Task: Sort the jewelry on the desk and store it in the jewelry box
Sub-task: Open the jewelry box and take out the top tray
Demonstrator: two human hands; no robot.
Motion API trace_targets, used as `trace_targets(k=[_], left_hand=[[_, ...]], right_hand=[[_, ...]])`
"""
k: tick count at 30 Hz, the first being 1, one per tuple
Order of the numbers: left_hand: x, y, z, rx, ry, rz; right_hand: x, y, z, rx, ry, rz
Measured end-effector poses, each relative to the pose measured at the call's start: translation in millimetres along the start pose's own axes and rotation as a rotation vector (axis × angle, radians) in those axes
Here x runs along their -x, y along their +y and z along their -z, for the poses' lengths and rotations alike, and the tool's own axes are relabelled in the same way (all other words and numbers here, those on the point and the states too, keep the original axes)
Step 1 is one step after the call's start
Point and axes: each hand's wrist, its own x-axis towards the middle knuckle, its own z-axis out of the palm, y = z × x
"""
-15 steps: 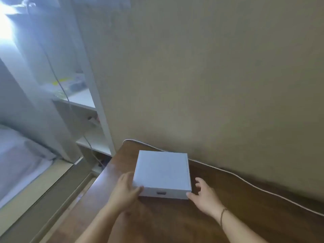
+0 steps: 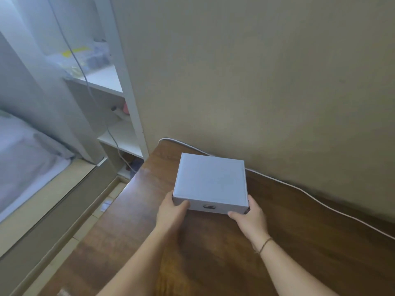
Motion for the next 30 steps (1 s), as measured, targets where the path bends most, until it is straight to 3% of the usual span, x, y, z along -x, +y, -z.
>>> trace_targets(k=[8, 13, 17, 22, 27, 30], left_hand=[[49.4, -30.4, -12.0, -0.066, 0.120, -0.024], [92.1, -63.0, -20.0, 0.007, 0.270, 0.001], [114.2, -85.6, -24.9, 0.035, 0.292, -0.042], [117.4, -93.3, -26.8, 0.029, 0.238, -0.089], [127.6, -94.7, -20.5, 0.024, 0.176, -0.154], [129.8, -92.7, -18.8, 0.025, 0.155, -0.158]], right_hand=[[43.6, 19.2, 8.2, -0.046, 0.041, 0.001], [87.2, 48.1, 13.0, 0.051, 0.063, -0.009], [109.2, 67.5, 17.6, 0.077, 0.067, -0.078], [131.3, 85.4, -5.6, -0.009, 0.364, -0.059], [149.1, 79.1, -40.7, 0.267, 0.158, -0.162], [147.5, 69.6, -53.9, 0.353, 0.168, -0.125]])
